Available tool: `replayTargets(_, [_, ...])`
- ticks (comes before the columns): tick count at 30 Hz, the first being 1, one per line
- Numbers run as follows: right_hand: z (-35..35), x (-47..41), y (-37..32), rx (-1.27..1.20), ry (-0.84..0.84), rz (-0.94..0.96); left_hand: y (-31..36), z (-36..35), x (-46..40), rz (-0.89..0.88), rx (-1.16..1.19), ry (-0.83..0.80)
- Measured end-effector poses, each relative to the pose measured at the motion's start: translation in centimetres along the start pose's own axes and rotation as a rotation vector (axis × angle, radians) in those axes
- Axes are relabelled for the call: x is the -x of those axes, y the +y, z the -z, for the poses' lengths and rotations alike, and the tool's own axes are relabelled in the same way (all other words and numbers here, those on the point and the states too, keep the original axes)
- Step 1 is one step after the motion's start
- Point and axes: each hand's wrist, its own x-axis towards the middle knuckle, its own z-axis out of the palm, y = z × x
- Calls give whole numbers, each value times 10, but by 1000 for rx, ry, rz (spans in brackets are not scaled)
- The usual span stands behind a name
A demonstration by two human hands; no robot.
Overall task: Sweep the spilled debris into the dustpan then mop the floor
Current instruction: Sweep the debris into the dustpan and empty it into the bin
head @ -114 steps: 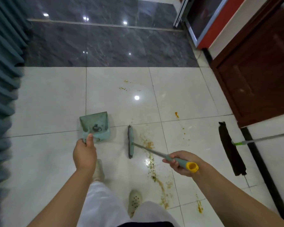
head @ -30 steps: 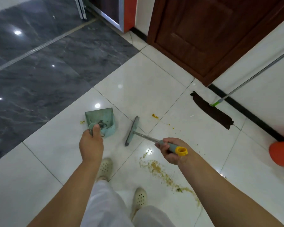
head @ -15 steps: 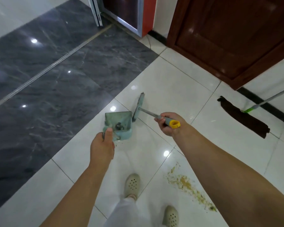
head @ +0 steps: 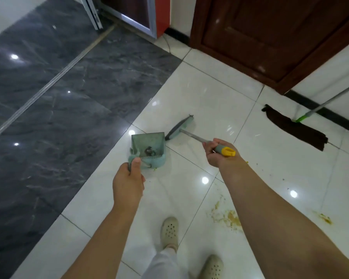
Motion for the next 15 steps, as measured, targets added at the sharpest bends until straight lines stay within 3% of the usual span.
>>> replayTargets(15, [155,63,-2,-123,112,-17,16,-16,46,-107,-143,-78])
